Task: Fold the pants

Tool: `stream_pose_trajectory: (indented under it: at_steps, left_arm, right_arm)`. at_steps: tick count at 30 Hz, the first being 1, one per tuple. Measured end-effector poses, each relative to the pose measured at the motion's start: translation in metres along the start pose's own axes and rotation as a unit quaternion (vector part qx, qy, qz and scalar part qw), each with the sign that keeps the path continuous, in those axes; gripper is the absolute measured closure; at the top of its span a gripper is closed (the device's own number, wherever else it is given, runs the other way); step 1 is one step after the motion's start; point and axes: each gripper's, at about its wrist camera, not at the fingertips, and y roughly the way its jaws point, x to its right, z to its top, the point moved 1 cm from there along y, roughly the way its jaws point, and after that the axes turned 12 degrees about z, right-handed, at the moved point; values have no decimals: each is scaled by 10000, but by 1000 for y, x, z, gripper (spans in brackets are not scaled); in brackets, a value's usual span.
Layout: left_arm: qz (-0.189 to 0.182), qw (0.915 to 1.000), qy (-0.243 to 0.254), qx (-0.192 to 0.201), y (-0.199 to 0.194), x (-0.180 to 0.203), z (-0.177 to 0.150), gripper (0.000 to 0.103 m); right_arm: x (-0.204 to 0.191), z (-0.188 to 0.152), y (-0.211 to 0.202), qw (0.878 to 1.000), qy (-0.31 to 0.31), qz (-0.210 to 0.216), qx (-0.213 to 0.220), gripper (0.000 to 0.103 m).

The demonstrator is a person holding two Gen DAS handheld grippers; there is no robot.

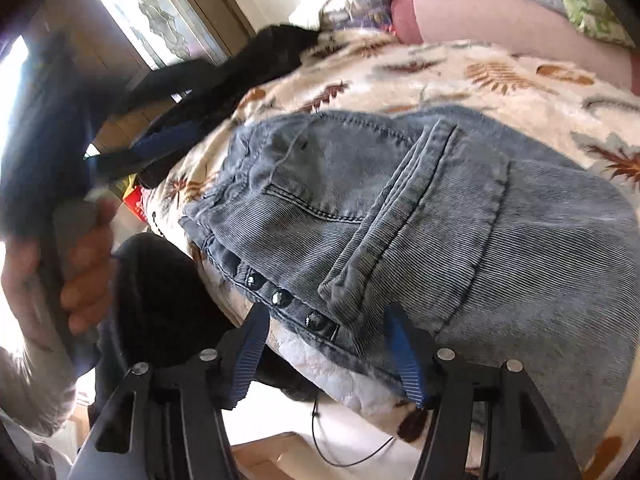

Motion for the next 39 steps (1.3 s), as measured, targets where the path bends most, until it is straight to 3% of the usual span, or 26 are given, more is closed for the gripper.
stream_pose_trajectory:
  at_steps: [3, 6, 8, 11, 12, 15, 17, 18, 19, 20, 24, 27, 31, 35, 37, 39]
  left_arm:
    - [-266, 9989, 281, -251, 16, 33, 6, 1]
    - [-105, 9964, 542, -637, 41, 56, -5, 1]
    - [369, 9905, 847, -1017, 65, 65, -23, 1]
    - [977, 9690, 1521, -1685, 103, 73, -65, 0]
    - [1029, 9707, 1673, -1383, 99, 76, -70, 0]
    - [1078, 9701, 1620, -1453, 96, 75, -71, 0]
    - [1077, 9688, 1684, -1465, 97, 74, -71, 0]
    - [1082, 9687, 1702, -1445, 97, 75, -72, 0]
    - [1077, 9689, 1705, -1432, 96, 76, -72, 0]
    - [1080, 9686, 1731, -1424, 97, 76, -73, 0]
    - [1029, 9703, 1713, -1362, 96, 77, -73, 0]
    - [988, 9718, 1687, -1319, 92, 74, -73, 0]
    - [735, 9778, 1465, -1308, 82, 69, -65, 0]
    - [419, 9888, 1143, -858, 53, 66, -48, 0]
    - [353, 9872, 1210, -975, 56, 70, -54, 0]
    - [554, 9762, 1480, -1488, 83, 73, -75, 0]
  right_arm:
    - [17, -13, -40, 9952, 679, 296, 642, 40]
    - [55, -28, -93, 9801, 1520, 266, 1251, 40]
    - [81, -26, -116, 9705, 1901, 257, 1463, 40]
    - [115, 0, -143, 9554, 2247, 432, 1865, 38]
    - [124, 14, -144, 9523, 2290, 609, 1923, 39]
    - [155, 49, -129, 9435, 2491, 1059, 1910, 38]
    - [178, 58, -103, 9421, 2734, 869, 1736, 31]
    - [200, 58, -81, 9435, 3008, 572, 1267, 31]
    - [214, 51, -67, 9351, 3339, 515, 1070, 39]
    - [216, 49, -73, 9302, 3397, 552, 1276, 41]
    - [171, 40, -117, 9383, 2968, 652, 1650, 39]
    - [141, 15, -127, 9390, 2904, 889, 1614, 37]
    - [152, -26, -88, 9355, 3347, 626, 938, 35]
    - [145, -21, -106, 9344, 3254, 677, 1279, 35]
    - [134, -13, -114, 9407, 2988, 782, 1401, 35]
    - [130, -13, -109, 9438, 2901, 880, 1317, 33]
